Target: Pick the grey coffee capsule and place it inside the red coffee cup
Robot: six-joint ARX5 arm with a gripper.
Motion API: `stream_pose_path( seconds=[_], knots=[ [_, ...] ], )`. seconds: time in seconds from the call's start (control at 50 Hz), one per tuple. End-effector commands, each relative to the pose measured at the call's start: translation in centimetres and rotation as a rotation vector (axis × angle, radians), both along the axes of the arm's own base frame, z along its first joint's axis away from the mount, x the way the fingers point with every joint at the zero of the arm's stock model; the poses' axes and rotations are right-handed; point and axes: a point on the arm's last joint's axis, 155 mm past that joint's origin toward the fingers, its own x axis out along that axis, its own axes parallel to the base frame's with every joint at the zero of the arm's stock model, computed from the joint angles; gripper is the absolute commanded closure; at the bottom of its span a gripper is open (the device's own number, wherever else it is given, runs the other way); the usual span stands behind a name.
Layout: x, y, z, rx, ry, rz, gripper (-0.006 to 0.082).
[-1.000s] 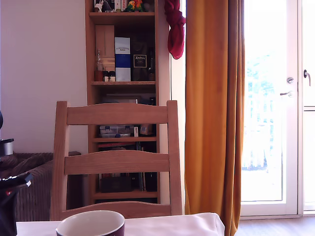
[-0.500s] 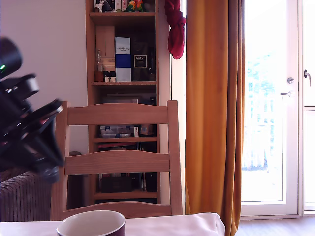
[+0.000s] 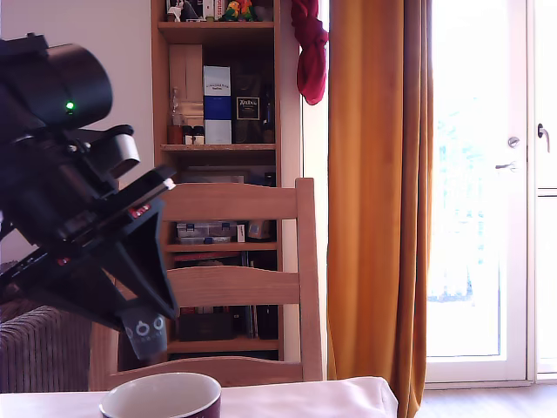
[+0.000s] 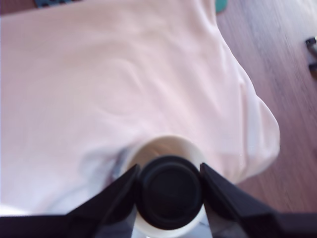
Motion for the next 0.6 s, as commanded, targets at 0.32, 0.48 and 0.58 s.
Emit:
stream_pose_path(
  seconds=[0.32, 0.48, 0.58],
  knots=[
    [-2.3, 0.6, -1.4, 0.061, 0.095, 0.011, 0.0516],
    [-2.4, 0.8, -1.6, 0.07, 0.099, 0.014, 0.0516],
    [-2.4, 0.8, -1.6, 0.065, 0.114, 0.035, 0.0509]
  ],
)
